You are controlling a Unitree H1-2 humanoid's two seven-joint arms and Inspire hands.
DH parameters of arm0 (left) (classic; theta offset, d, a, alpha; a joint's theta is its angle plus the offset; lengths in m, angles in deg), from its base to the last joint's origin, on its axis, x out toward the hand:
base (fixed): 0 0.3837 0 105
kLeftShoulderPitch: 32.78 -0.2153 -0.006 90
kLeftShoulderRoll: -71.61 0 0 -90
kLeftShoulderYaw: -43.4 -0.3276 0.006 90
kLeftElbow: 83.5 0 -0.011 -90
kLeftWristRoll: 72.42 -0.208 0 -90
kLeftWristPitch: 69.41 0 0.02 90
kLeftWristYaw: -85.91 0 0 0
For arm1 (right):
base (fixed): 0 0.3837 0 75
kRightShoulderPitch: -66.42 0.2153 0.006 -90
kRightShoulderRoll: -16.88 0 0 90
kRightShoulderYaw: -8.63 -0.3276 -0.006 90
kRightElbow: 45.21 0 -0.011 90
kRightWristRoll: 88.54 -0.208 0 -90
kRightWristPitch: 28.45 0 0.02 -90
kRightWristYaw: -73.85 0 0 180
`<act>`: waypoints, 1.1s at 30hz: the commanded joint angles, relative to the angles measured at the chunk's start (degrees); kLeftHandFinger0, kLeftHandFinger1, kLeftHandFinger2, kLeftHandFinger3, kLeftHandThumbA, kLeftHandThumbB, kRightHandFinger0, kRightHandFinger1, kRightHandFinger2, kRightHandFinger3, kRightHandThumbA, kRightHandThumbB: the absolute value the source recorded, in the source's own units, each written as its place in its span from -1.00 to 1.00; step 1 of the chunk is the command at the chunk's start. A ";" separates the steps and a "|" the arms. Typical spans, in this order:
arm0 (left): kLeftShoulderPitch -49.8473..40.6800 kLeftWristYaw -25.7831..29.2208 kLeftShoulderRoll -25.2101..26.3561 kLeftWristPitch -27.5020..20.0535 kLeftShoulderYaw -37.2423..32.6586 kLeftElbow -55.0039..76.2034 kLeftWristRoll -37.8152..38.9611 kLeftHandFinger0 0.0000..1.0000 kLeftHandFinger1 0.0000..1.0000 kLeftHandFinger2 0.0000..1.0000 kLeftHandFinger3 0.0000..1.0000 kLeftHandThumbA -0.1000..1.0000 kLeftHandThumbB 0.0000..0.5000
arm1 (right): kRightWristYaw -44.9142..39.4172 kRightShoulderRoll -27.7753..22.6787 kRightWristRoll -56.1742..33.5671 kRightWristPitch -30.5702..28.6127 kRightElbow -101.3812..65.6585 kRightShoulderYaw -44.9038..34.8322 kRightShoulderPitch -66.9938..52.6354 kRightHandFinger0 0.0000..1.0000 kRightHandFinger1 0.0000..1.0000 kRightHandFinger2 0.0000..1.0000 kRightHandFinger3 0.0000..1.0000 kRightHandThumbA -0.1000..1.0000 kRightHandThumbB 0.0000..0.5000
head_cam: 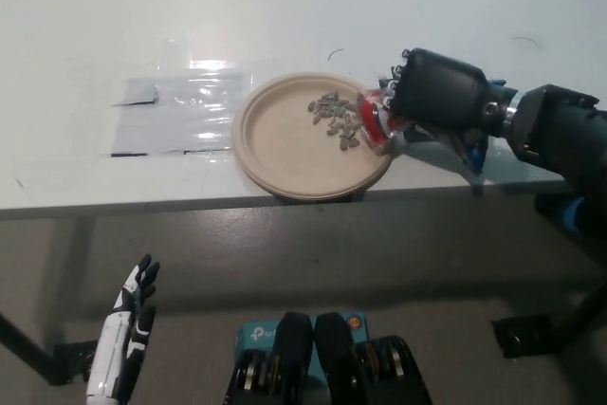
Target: The robot picks up a small bag of sunflower seeds on the right hand side and take it to the empty plate on the left hand side then pours some sunflower seeds on to the plate.
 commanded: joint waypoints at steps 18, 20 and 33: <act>-1.54 -0.50 0.72 -1.08 -0.44 1.29 -0.61 1.00 1.00 1.00 1.00 1.00 -0.90 | 0.22 0.23 -9.74 -6.35 2.67 -17.94 -2.94 -1.00 -0.92 -0.26 -0.83 -1.00 0.03; -1.79 -0.50 0.65 -0.44 -0.46 1.75 -0.82 1.00 1.00 1.00 1.00 1.00 -0.88 | 0.16 -0.25 -9.15 -4.64 3.24 -17.56 -2.73 -1.00 -0.88 -0.04 -0.80 -1.00 0.09; -2.12 -0.20 0.44 -1.93 -0.43 0.74 -0.52 1.00 1.00 1.00 1.00 1.00 -0.98 | -1.68 0.39 -15.76 -5.23 6.26 -25.83 -2.70 -1.00 -1.00 -0.84 -0.62 -1.00 -0.50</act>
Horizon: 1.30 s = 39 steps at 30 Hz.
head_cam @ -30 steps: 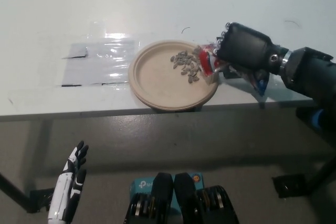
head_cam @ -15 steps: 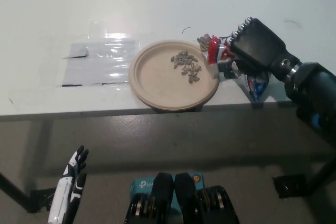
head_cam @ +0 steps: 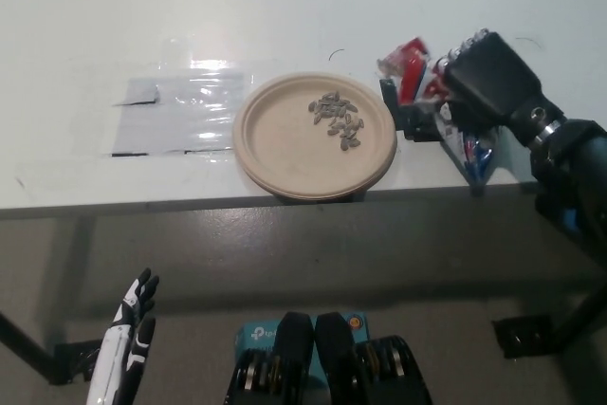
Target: The robot picks up a small bag of sunflower seeds on the right hand side and take it to the empty plate on the left hand side then pours some sunflower seeds on to the plate.
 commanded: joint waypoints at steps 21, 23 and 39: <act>-1.10 -0.08 0.57 -2.51 -0.34 1.25 -1.26 1.00 1.00 1.00 1.00 1.00 -0.94 | -3.29 0.77 -4.26 2.35 1.34 -1.77 4.64 -1.00 -1.00 -0.71 -0.63 -1.00 -0.33; -1.26 -0.29 0.59 -2.14 -0.44 1.64 -1.27 1.00 1.00 1.00 1.00 1.00 -0.94 | -2.10 1.05 -3.15 3.59 1.40 -0.66 4.78 -1.00 -1.00 -0.80 -0.60 -1.00 -0.12; -1.71 -0.20 0.42 -3.06 -0.50 1.13 -1.32 1.00 1.00 1.00 1.00 1.00 -0.92 | -15.24 6.81 -8.21 13.71 1.62 -4.66 2.98 1.00 1.00 1.00 1.00 0.36 0.82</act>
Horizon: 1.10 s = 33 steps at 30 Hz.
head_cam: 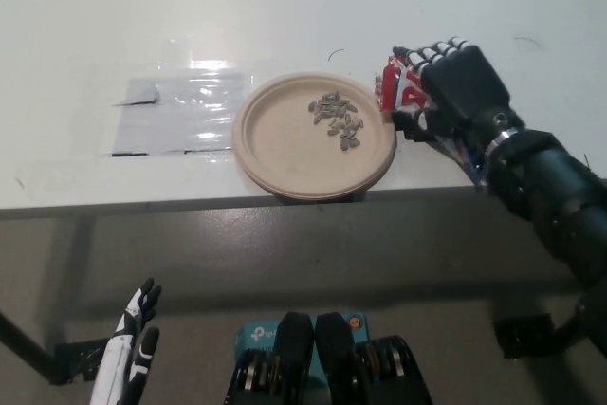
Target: The robot picks up a small bag of sunflower seeds on the right hand side and take it to the empty plate on the left hand side then pours some sunflower seeds on to the plate.
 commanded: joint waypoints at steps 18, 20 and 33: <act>-0.06 -0.22 0.69 -1.88 -0.29 1.68 -0.71 1.00 1.00 1.00 1.00 1.00 -0.99 | -15.21 -2.84 -12.85 -6.57 -8.88 -9.48 2.83 1.00 1.00 1.00 1.00 1.00 1.00; 0.34 -0.26 0.80 -2.12 -0.21 1.34 -0.48 1.00 1.00 1.00 1.00 1.00 -1.00 | -22.18 -3.77 -17.42 -10.37 -14.33 -12.55 1.93 1.00 1.00 1.00 1.00 1.00 1.00; 0.98 0.08 0.43 -1.44 0.06 1.57 -0.65 1.00 1.00 1.00 1.00 1.00 -0.86 | -61.98 -11.25 -44.87 7.54 -63.47 -14.36 -9.48 1.00 1.00 1.00 1.00 0.93 1.00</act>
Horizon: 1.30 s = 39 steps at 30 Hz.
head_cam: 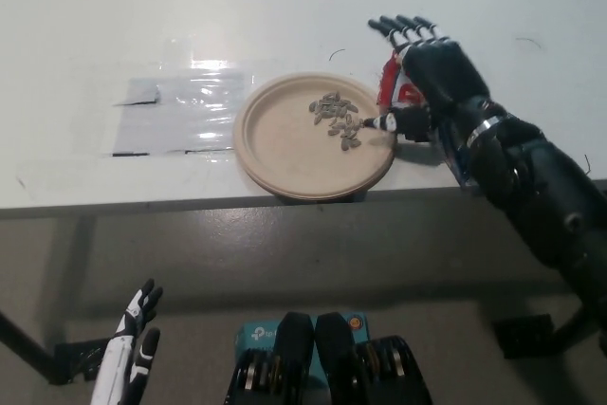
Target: The robot picks up a small bag of sunflower seeds on the right hand side and take it to the empty plate on the left hand side then pours some sunflower seeds on to the plate.
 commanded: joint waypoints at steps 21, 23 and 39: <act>8.79 -1.21 -0.42 -0.91 -0.06 -0.40 3.57 1.00 1.00 1.00 1.00 1.00 -0.54 | -9.88 -9.51 -37.06 11.70 -86.86 -21.07 -28.61 1.00 1.00 1.00 1.00 1.00 1.00; 9.45 -1.24 -0.60 -0.56 -0.03 -0.53 3.83 1.00 1.00 1.00 1.00 1.00 -0.53 | -8.20 -8.05 -35.18 8.12 -87.10 -21.21 -32.85 1.00 1.00 1.00 1.00 1.00 1.00; 11.38 -1.34 -0.64 -1.64 -0.28 -2.81 4.07 1.00 1.00 1.00 1.00 1.00 -0.45 | -11.56 5.08 -35.77 -4.81 -48.81 -22.54 -42.67 1.00 1.00 1.00 1.00 1.00 -0.14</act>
